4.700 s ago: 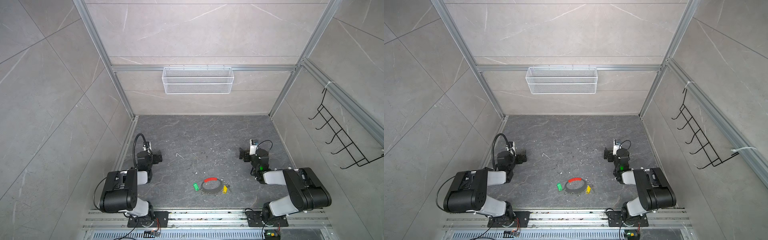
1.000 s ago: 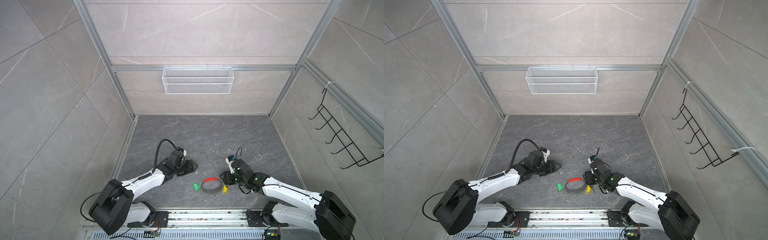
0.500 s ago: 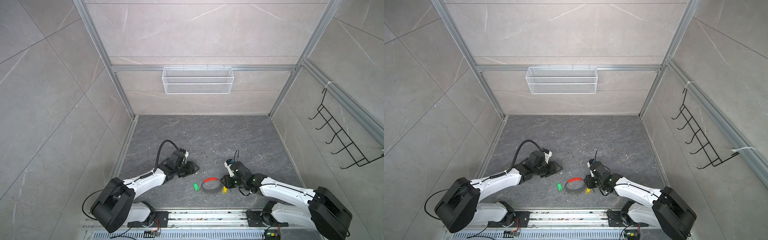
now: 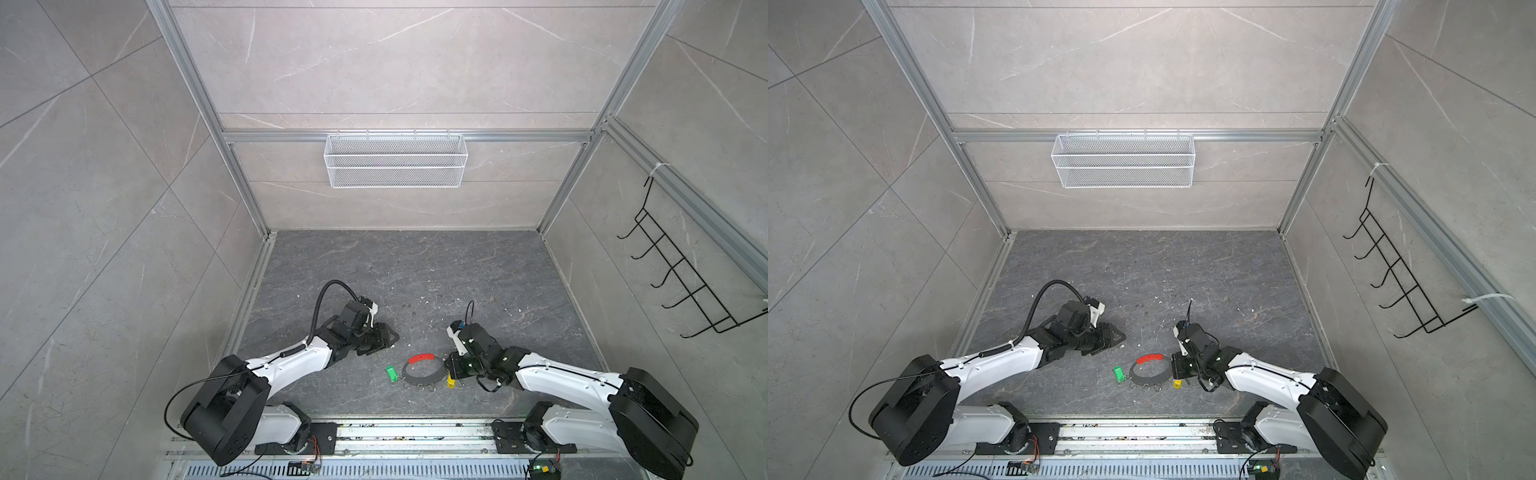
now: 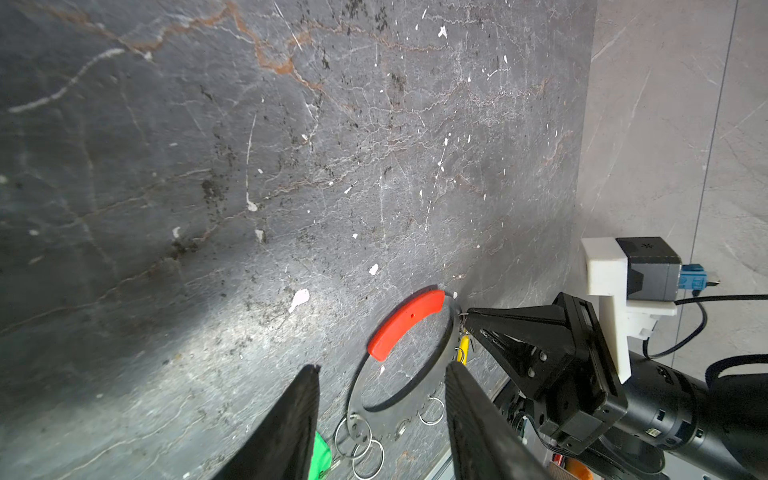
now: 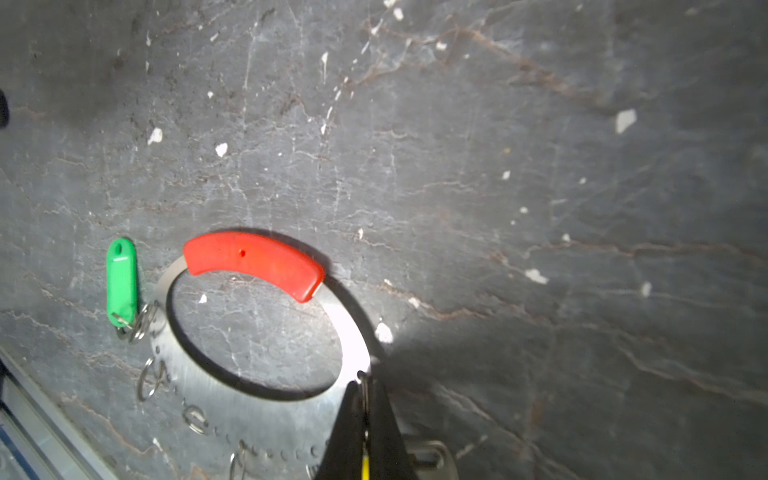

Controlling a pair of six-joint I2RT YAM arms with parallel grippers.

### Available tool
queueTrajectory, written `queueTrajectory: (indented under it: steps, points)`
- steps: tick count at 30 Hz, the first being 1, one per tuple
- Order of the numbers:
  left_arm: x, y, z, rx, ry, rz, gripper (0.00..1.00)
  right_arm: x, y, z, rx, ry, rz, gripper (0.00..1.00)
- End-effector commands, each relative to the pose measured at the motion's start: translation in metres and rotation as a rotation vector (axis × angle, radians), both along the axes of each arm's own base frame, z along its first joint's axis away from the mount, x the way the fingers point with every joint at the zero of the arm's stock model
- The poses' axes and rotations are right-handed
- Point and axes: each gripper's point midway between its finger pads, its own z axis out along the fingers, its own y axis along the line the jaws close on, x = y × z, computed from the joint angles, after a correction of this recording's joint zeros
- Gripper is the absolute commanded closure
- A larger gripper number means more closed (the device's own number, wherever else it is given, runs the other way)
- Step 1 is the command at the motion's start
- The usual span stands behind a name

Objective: Remove the keys from the keyring

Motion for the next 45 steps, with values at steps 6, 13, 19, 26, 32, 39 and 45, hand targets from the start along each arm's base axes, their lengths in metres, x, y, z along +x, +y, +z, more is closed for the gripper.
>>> queueTrajectory:
  steps: [6,13,19,26,32,39,45]
  points:
    - [0.004,-0.011,0.029,-0.061,-0.045,-0.029,0.5,0.003,0.008,0.012,0.025,-0.033,0.034,1.0]
    - [0.008,-0.013,0.05,-0.093,-0.102,-0.019,0.5,0.016,0.026,0.053,0.116,-0.147,0.086,1.0]
    - [0.01,-0.011,0.093,-0.181,-0.264,-0.004,0.48,0.03,0.042,0.09,0.176,-0.254,0.136,1.0]
    - [0.01,-0.01,0.141,-0.163,-0.359,-0.053,0.5,0.038,0.065,0.137,0.228,-0.349,0.25,1.0]
    - [0.008,-0.019,0.167,-0.205,-0.453,-0.13,0.67,0.036,0.078,0.173,0.27,-0.424,0.362,1.0]
    - [0.01,-0.02,0.174,-0.179,-0.48,-0.153,0.6,0.042,0.08,0.193,0.242,-0.467,0.382,1.0]
    - [0.002,-0.025,0.174,-0.219,-0.492,-0.199,0.65,0.033,0.091,0.193,0.297,-0.427,0.442,1.0]
